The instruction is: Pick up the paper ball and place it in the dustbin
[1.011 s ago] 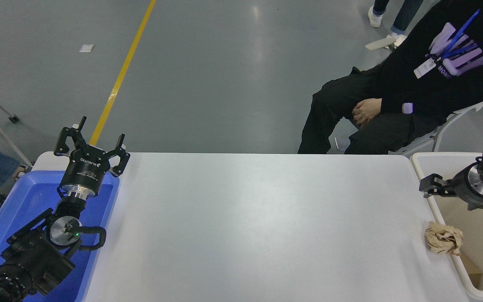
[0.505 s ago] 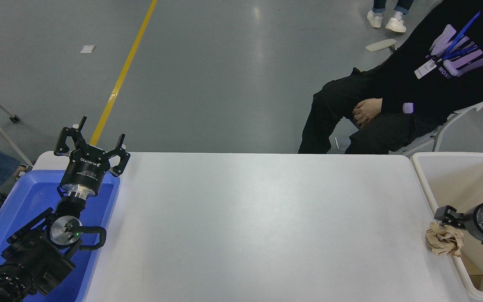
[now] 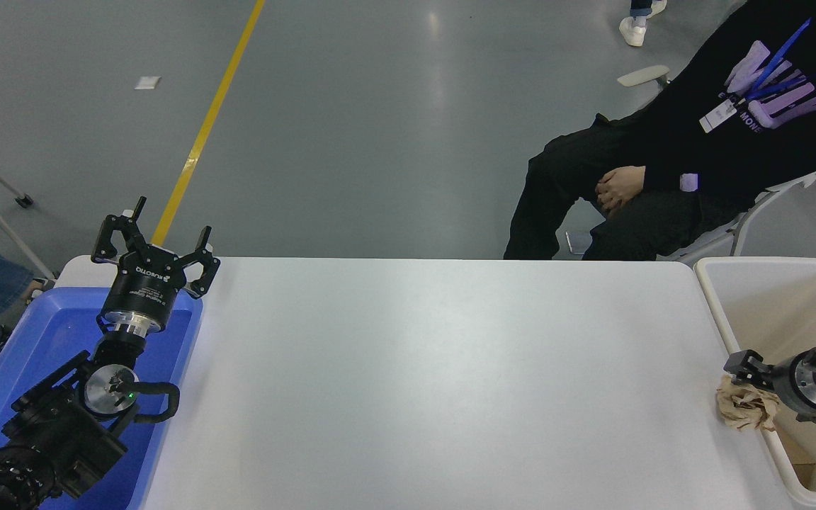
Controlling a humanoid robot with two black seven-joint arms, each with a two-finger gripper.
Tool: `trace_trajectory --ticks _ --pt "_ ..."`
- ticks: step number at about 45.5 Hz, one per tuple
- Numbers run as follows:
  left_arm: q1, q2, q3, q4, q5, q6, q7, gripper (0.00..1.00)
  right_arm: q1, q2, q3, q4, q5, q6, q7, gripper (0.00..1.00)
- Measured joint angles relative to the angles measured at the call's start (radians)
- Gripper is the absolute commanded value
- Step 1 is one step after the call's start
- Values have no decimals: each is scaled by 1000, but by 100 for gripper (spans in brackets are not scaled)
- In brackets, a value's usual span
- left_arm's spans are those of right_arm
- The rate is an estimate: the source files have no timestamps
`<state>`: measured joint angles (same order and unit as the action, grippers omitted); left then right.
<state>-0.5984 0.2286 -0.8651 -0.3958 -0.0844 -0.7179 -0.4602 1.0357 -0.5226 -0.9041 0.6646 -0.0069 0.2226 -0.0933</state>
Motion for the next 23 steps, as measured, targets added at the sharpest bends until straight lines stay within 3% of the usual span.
trace_trajectory --ticks 23 --pt "0 0 1 0 0 0 0 98 -31 17 40 -9 -1 -3 0 100"
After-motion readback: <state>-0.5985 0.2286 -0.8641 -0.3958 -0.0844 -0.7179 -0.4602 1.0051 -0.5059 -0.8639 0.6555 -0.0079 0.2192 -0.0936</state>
